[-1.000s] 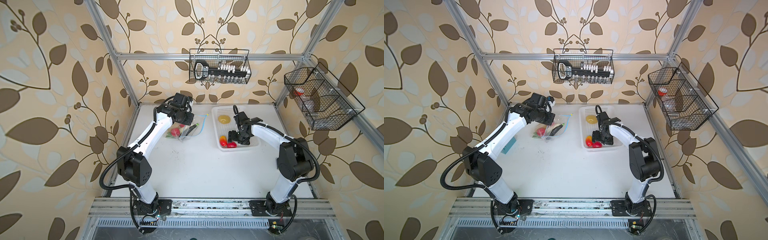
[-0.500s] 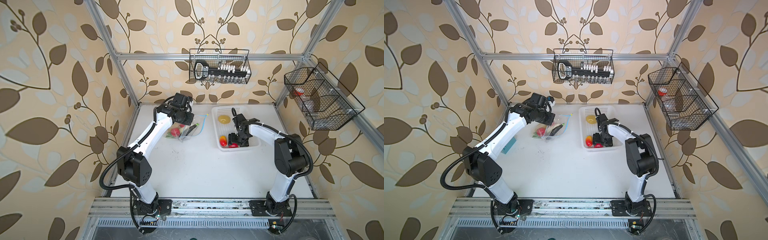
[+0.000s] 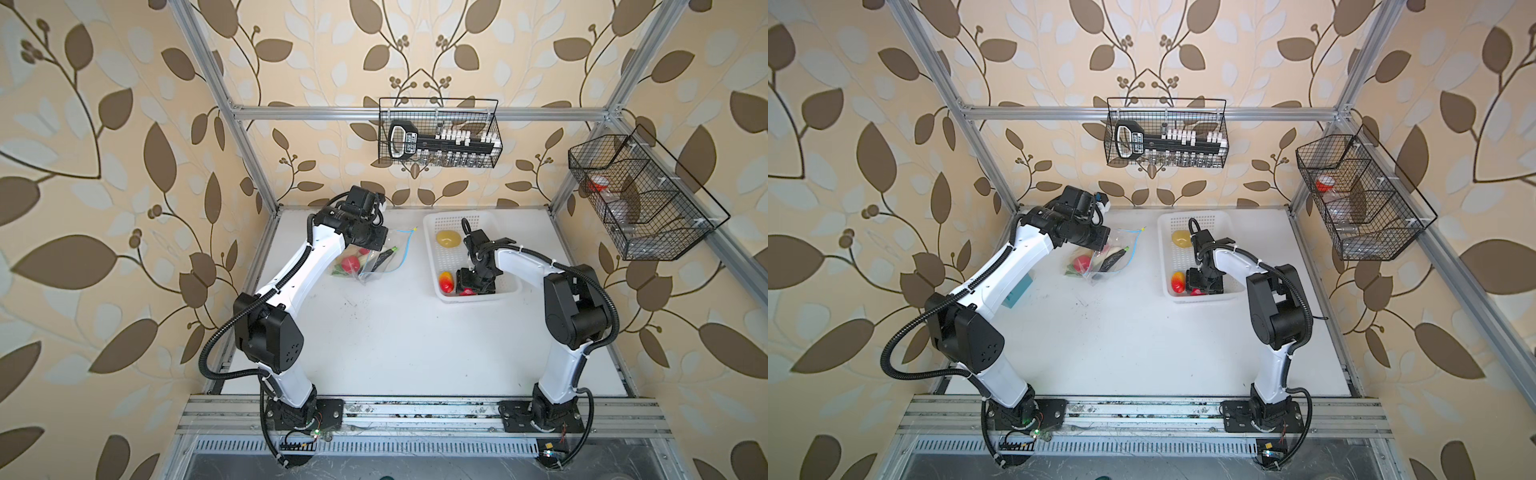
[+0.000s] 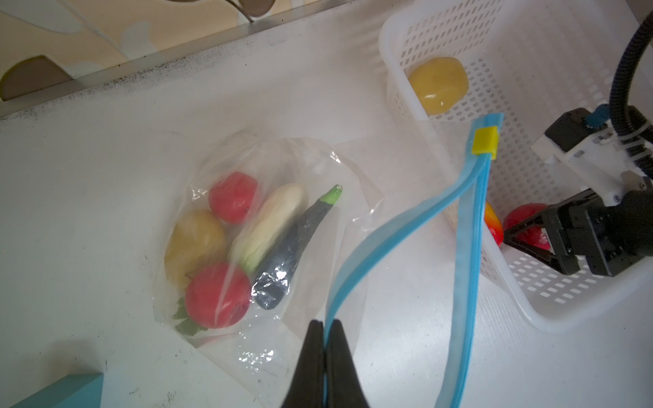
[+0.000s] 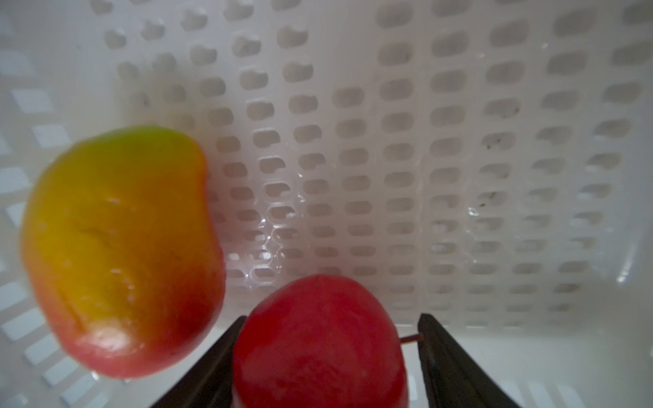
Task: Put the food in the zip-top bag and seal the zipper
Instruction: 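Close the right gripper on the red apple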
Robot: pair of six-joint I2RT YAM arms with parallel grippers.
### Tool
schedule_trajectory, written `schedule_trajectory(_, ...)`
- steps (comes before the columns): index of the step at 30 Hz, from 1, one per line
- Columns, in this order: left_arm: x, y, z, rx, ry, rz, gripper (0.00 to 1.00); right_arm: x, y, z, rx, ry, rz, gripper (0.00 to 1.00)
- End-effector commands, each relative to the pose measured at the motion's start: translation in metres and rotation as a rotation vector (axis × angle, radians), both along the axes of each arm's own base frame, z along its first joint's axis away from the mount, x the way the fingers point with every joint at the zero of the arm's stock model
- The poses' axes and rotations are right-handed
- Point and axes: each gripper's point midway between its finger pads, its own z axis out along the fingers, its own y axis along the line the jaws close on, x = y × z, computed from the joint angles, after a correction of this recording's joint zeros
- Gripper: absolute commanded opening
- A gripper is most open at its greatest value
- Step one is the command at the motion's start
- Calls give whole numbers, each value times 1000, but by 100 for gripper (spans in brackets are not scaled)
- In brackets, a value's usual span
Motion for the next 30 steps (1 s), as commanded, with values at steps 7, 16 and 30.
schedule_trajectory(7, 0, -1, 12, -10, -33, 8, 0, 7, 2, 0, 16, -3, 0, 63)
schedule_trajectory(16, -1, 0, 11, -10, -34, 8, 0, 7, 3, 0, 24, -6, -5, 53)
schedule_trajectory(30, 0, -1, 13, -18, -38, 9, 0, 11, 8, 2, 70, -35, -41, 40)
